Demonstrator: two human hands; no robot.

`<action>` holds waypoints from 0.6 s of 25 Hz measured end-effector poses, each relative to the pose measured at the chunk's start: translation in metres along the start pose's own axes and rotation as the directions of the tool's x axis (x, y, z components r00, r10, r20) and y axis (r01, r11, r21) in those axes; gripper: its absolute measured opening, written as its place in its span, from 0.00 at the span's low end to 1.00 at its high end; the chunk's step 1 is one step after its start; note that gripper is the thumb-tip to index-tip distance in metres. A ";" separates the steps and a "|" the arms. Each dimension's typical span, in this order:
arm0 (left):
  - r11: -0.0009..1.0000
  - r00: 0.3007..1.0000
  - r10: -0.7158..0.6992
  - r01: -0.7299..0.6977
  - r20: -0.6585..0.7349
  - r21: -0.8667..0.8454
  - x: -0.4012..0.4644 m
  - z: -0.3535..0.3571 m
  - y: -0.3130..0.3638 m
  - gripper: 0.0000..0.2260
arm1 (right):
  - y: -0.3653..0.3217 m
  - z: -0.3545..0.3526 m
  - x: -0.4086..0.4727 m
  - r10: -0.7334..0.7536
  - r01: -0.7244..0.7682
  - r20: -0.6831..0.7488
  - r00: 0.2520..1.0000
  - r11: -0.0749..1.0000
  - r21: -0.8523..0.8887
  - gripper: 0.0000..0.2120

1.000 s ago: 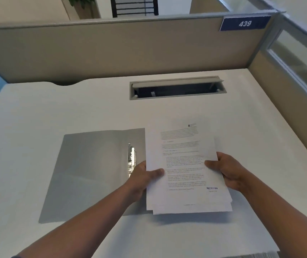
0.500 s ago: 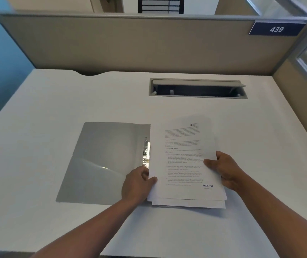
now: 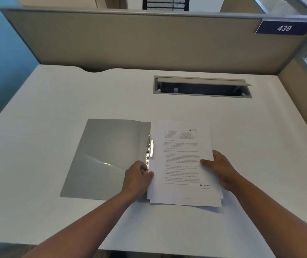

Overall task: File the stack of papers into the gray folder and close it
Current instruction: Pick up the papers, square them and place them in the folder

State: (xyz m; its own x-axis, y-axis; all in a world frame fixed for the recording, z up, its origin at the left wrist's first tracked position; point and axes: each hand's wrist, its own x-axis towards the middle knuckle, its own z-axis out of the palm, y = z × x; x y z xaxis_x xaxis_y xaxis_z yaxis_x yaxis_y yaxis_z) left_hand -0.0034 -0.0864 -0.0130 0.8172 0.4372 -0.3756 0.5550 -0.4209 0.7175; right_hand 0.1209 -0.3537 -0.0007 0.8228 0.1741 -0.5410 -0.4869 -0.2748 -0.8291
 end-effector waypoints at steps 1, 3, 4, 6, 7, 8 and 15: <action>1.000 1.000 0.001 -0.001 -0.002 -0.003 0.001 0.000 -0.001 0.05 | 0.000 0.002 -0.001 -0.027 0.027 -0.017 0.999 1.000 -0.002 0.13; 1.000 1.000 0.000 0.000 -0.001 -0.001 0.001 -0.001 -0.001 0.03 | -0.001 0.007 -0.003 -0.044 0.042 -0.060 0.997 0.999 -0.035 0.18; 1.000 1.000 0.000 0.000 0.006 -0.003 0.000 -0.002 -0.001 0.02 | -0.001 0.009 -0.004 -0.037 0.032 -0.066 0.997 0.997 -0.069 0.20; 1.000 0.999 0.005 -0.005 0.037 -0.014 -0.003 -0.004 -0.001 0.03 | -0.003 0.015 -0.005 -0.019 0.014 -0.037 0.999 0.990 -0.138 0.22; 1.000 0.998 0.012 -0.010 0.058 -0.023 -0.005 -0.006 -0.001 0.04 | -0.004 0.018 -0.005 -0.017 0.015 -0.009 1.000 0.987 -0.162 0.23; 0.999 0.997 0.019 -0.016 0.074 -0.034 -0.007 -0.007 -0.001 0.05 | -0.007 0.019 -0.005 -0.019 0.023 0.021 1.000 0.984 -0.179 0.25; 0.983 0.980 0.091 -0.060 0.177 -0.173 -0.017 -0.011 -0.007 0.11 | -0.013 0.022 -0.009 0.018 -0.016 0.020 1.000 0.995 -0.103 0.26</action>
State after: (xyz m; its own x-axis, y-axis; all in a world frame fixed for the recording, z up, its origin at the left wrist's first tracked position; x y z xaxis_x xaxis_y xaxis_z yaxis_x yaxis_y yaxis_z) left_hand -0.0230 -0.0822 -0.0052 0.8787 0.2499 -0.4068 0.4700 -0.3028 0.8291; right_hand 0.1134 -0.3306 0.0115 0.8076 0.1881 -0.5589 -0.4676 -0.3733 -0.8012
